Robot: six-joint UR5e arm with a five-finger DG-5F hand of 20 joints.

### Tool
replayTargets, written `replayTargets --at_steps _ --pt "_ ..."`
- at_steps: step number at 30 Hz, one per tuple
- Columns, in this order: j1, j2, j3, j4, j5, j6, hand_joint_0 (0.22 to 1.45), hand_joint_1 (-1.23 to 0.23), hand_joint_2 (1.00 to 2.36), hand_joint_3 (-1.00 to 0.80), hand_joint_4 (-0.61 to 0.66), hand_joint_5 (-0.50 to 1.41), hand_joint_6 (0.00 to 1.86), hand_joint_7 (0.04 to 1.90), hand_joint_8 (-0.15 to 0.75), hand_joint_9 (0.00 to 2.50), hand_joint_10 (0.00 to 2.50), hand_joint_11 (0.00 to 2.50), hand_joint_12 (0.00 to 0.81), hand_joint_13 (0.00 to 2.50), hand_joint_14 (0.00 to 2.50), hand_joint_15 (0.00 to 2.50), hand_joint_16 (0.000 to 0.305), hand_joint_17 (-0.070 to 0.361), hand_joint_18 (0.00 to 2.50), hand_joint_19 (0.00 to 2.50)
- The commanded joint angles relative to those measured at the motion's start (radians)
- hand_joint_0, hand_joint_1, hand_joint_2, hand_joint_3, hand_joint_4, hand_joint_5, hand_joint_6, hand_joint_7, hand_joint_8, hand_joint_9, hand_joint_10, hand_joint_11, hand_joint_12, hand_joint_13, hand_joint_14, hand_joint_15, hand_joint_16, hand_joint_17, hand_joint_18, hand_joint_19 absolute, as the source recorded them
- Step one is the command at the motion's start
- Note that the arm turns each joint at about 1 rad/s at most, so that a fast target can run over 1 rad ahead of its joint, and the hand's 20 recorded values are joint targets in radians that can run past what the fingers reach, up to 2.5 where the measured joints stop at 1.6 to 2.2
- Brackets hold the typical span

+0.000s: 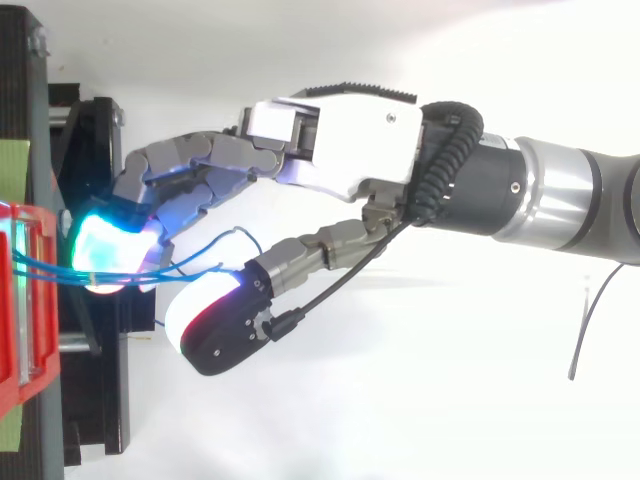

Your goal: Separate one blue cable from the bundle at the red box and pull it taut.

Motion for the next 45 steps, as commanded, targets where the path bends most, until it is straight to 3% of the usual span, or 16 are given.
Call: replayTargets --at_steps 1,13,17,24,30,36,45 --pt "-0.002 0.0 0.0 0.0 -0.015 0.04 0.6 -0.68 1.01 -0.4 0.26 -0.19 0.5 0.97 0.331 0.77 0.02 0.86 0.397 0.55 0.02 0.45 0.05 0.113 0.34 0.33" --pt "0.003 0.0 -0.002 0.0 -0.054 0.116 0.61 -0.69 1.01 -0.39 0.26 -0.19 0.5 0.97 0.331 0.81 0.02 0.94 0.399 0.65 0.02 0.51 0.05 0.112 0.43 0.39" --pt "0.006 0.0 0.0 0.008 -0.09 0.129 0.63 -0.69 1.01 -0.35 0.25 -0.2 0.5 0.97 0.329 0.81 0.02 0.95 0.401 0.65 0.02 0.52 0.05 0.112 0.45 0.38" --pt "0.002 0.0 0.0 0.008 -0.098 0.143 0.64 -0.7 1.01 -0.3 0.24 -0.2 0.5 0.97 0.327 0.81 0.02 0.97 0.397 0.64 0.02 0.51 0.05 0.111 0.45 0.39" --pt "-0.003 0.0 0.0 0.006 -0.11 0.143 0.61 -0.69 1.01 -0.38 0.25 -0.2 0.5 0.96 0.326 0.81 0.02 0.97 0.4 0.64 0.02 0.52 0.05 0.112 0.45 0.4" --pt "-0.015 -0.025 0.0 0.022 -0.118 0.139 0.58 -0.67 1.0 -0.43 0.24 -0.21 0.5 0.95 0.331 0.79 0.02 0.96 0.402 0.64 0.02 0.52 0.051 0.114 0.45 0.4" --pt "-0.021 -0.026 0.002 0.029 -0.121 0.122 0.57 -0.67 1.0 -0.45 0.24 -0.21 0.5 0.95 0.33 0.76 0.02 1.02 0.418 0.76 0.02 0.73 0.052 0.118 0.53 0.47"
